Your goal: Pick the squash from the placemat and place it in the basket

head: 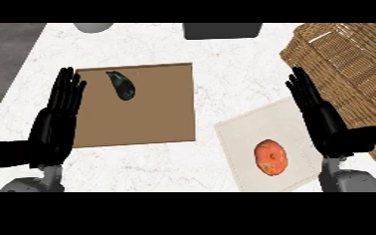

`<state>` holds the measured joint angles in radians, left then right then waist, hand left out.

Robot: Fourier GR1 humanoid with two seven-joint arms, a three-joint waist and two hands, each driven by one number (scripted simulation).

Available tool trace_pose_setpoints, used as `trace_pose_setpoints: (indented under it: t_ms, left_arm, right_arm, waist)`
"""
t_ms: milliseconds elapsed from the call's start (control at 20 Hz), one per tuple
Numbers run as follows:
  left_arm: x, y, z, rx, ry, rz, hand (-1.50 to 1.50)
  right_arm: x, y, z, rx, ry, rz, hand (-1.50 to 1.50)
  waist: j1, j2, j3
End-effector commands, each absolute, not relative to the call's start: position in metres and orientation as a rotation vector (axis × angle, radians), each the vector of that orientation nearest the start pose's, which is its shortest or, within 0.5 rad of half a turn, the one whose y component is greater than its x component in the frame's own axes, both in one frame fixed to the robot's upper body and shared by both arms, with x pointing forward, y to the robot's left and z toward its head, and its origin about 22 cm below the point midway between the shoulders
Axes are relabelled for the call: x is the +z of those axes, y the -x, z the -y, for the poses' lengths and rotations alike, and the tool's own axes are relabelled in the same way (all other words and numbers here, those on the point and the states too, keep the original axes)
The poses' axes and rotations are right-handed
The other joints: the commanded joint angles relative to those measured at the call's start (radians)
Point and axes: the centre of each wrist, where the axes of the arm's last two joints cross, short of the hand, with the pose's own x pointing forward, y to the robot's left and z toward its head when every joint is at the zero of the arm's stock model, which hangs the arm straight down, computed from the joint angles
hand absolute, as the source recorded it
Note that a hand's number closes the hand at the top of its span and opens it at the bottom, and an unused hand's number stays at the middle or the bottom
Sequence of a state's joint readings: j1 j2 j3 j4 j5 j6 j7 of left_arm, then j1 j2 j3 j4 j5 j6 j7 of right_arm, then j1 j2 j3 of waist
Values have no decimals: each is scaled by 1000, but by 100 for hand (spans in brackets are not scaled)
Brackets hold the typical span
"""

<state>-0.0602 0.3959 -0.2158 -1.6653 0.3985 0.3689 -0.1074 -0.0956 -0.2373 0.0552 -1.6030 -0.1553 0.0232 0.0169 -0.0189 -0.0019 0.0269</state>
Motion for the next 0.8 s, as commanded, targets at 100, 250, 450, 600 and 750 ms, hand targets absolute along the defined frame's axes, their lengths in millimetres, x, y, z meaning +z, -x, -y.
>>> trace_pose_setpoints:
  t_ms: [100, 250, 450, 600, 750]
  left_arm:
    - [44, -258, -295, 10, -193, 1584, 0]
    - [53, -264, -325, -52, -284, 1474, 0]
    - [37, -266, -300, -72, -182, 1412, 0]
    - [42, -273, -318, -54, -205, 1383, 0]
    - [34, -276, -311, -70, -206, 1374, 0]
  right_arm:
    - [74, -269, 309, 75, -111, 1924, 150]
    - [108, -284, 342, 6, -146, 2143, 150]
    - [94, -270, 272, 818, 38, 2127, -150]
    - [58, -244, 206, 665, 93, 2216, -150]
    - [64, -237, 159, 592, 220, 2186, -150]
  waist:
    - [6, 5, -24]
    - [5, 11, -21]
    - [17, 11, -26]
    - [12, 3, -27]
    - [13, 1, -28]
